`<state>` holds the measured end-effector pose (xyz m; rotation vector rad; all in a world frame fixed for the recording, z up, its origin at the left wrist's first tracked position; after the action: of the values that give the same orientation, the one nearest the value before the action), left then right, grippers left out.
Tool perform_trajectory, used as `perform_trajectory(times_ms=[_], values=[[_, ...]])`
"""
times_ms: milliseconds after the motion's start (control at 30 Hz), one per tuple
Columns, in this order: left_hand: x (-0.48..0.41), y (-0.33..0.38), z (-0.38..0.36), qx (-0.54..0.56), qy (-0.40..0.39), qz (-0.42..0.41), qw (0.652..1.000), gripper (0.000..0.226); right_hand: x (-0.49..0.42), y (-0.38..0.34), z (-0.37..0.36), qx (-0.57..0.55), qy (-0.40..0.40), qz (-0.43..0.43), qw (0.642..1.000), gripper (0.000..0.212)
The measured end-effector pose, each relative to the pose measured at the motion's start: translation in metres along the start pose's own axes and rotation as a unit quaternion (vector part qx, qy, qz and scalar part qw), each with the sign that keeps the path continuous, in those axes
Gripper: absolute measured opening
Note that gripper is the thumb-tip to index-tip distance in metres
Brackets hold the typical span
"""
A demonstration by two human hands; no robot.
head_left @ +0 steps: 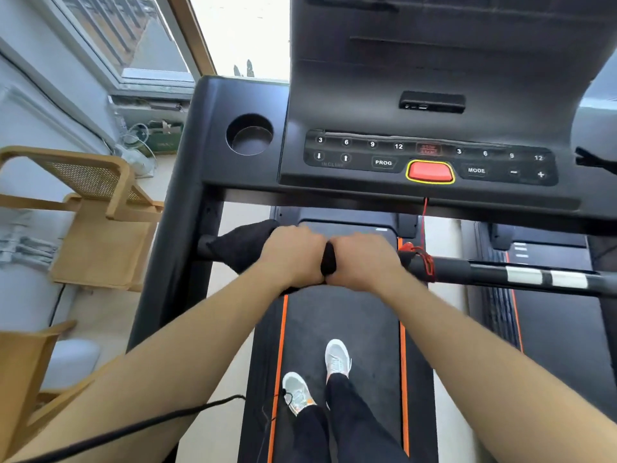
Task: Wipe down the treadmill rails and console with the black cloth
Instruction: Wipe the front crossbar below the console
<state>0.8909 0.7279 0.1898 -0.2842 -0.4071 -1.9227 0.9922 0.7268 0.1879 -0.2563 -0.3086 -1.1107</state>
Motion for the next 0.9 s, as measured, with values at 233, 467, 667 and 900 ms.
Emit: perform_trajectory(times_ms=[233, 467, 667, 900], values=[[-0.010, 0.016, 0.001, 0.023, -0.053, 0.001, 0.998, 0.020, 0.000, 0.005, 0.002, -0.031, -0.089, 0.005, 0.996, 0.016], [-0.018, 0.034, 0.007, 0.035, -0.119, -0.015, 0.992, 0.029, 0.002, 0.028, 0.000, -0.084, -0.189, 0.019, 0.978, 0.022], [-0.007, 0.055, 0.000, -0.023, 0.102, -0.005, 0.994, 0.019, 0.037, 0.023, -0.008, 0.088, 0.266, -0.005, 0.960, 0.021], [-0.038, 0.052, 0.002, 0.160, -0.290, -0.005, 0.944, 0.025, -0.004, 0.057, -0.012, -0.184, -0.341, -0.008, 0.922, 0.034]])
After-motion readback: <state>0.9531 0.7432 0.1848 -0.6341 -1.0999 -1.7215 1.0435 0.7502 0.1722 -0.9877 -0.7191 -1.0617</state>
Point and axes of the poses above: each hand's wrist, its own x-axis away from the middle knuckle, its own z-axis out of the back of the hand, y = z × x, the point moved 6 cm from there along -x, towards the middle knuckle, and after that the axes turned 5 degrees about x, right-handed, at the moved point
